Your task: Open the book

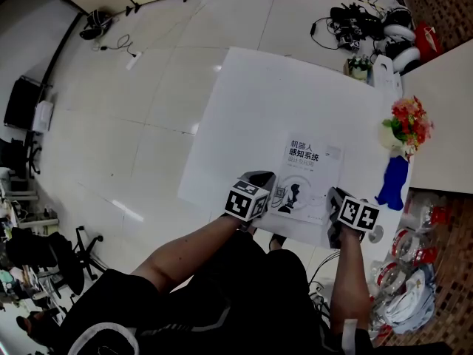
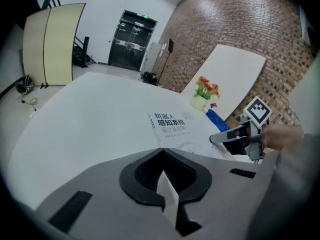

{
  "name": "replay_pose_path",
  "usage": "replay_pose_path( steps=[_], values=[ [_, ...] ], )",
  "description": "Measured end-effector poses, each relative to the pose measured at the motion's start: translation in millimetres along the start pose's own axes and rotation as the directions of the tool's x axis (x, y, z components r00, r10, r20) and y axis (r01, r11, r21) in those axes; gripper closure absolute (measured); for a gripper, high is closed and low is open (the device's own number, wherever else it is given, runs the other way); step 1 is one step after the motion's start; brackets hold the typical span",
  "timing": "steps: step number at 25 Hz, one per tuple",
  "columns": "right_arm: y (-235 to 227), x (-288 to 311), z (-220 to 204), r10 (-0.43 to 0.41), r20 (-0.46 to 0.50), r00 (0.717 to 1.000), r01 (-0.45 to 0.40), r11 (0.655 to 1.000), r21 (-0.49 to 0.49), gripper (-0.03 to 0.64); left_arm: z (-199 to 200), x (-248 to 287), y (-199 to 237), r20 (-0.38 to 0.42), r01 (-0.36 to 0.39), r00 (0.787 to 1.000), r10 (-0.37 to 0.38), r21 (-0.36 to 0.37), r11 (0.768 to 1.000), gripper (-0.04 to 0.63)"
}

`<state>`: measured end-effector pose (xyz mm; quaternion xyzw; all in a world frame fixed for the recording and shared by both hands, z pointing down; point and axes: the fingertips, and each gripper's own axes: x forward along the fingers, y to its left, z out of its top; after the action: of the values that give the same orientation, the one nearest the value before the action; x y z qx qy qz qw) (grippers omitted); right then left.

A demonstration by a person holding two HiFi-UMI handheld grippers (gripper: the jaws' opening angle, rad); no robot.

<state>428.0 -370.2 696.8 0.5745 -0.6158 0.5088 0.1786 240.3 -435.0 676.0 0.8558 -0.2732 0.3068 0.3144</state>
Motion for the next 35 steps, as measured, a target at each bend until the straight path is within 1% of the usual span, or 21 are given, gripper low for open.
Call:
replay_pose_path(
  steps=[6, 10, 12, 14, 16, 19, 21, 24, 26, 28, 30, 35],
  values=[
    [-0.5, -1.9, 2.6, -0.046, -0.001, 0.999, 0.046, 0.999, -0.020, 0.568, -1.5, -7.7, -0.9, 0.021, -0.015, 1.000, 0.015, 0.000, 1.000, 0.598],
    [0.9, -4.1, 1.9, -0.099, -0.003, 0.995, 0.098, 0.992, -0.078, 0.569, -1.8, -16.5, -1.8, 0.040, -0.031, 0.999, 0.031, -0.001, 1.000, 0.598],
    [3.1, -7.1, 1.8, -0.113, 0.003, 0.994, 0.113, 0.989, -0.091, 0.575, -1.0, -22.6, -3.2, 0.050, -0.039, 0.998, 0.040, -0.005, 0.999, 0.598],
    [11.8, -17.2, 6.7, -0.091, 0.034, 0.995, 0.094, 0.990, -0.101, 0.582, 1.6, -29.4, -6.2, 0.066, -0.040, 0.997, 0.040, -0.013, 0.999, 0.598],
    [26.1, -32.0, 14.6, -0.032, 0.069, 0.997, 0.039, 0.994, -0.101, 0.595, 6.0, -36.9, -8.3, 0.090, -0.042, 0.995, 0.044, -0.020, 0.999, 0.598],
    [50.0, -46.2, 24.9, 0.047, 0.094, 0.994, -0.035, 0.992, -0.123, 0.603, 14.1, -50.8, -5.5, 0.126, -0.067, 0.990, 0.069, -0.023, 0.997, 0.598],
    [67.7, -54.4, 29.9, 0.101, 0.109, 0.989, -0.087, 0.988, -0.125, 0.604, 16.8, -65.4, -4.9, 0.149, -0.078, 0.985, 0.083, -0.035, 0.996, 0.598],
    [96.0, -65.5, 35.5, 0.173, 0.132, 0.976, -0.160, 0.982, -0.103, 0.607, 20.4, -91.0, -4.3, 0.193, -0.077, 0.977, 0.084, -0.044, 0.996, 0.598],
    [119.1, -67.9, 36.8, 0.207, 0.134, 0.969, -0.192, 0.974, -0.119, 0.609, 23.5, -106.6, 1.0, 0.224, -0.071, 0.971, 0.078, -0.040, 0.997, 0.598],
    [144.7, -66.9, 37.3, 0.220, 0.125, 0.968, -0.199, 0.967, -0.161, 0.609, 28.5, -122.6, 10.3, 0.261, -0.058, 0.963, 0.067, -0.042, 0.997, 0.598],
    [171.3, -62.3, 40.2, 0.212, 0.115, 0.970, -0.186, 0.961, -0.203, 0.609, 35.4, -138.8, 23.4, 0.300, -0.038, 0.953, 0.050, -0.045, 0.998, 0.598],
    [236.1, -32.0, 36.6, 0.144, 0.057, 0.988, -0.125, 0.960, -0.250, 0.609, 34.7, -177.8, 69.2, 0.346, 0.008, 0.938, 0.008, -0.047, 0.999, 0.598]
  ],
)
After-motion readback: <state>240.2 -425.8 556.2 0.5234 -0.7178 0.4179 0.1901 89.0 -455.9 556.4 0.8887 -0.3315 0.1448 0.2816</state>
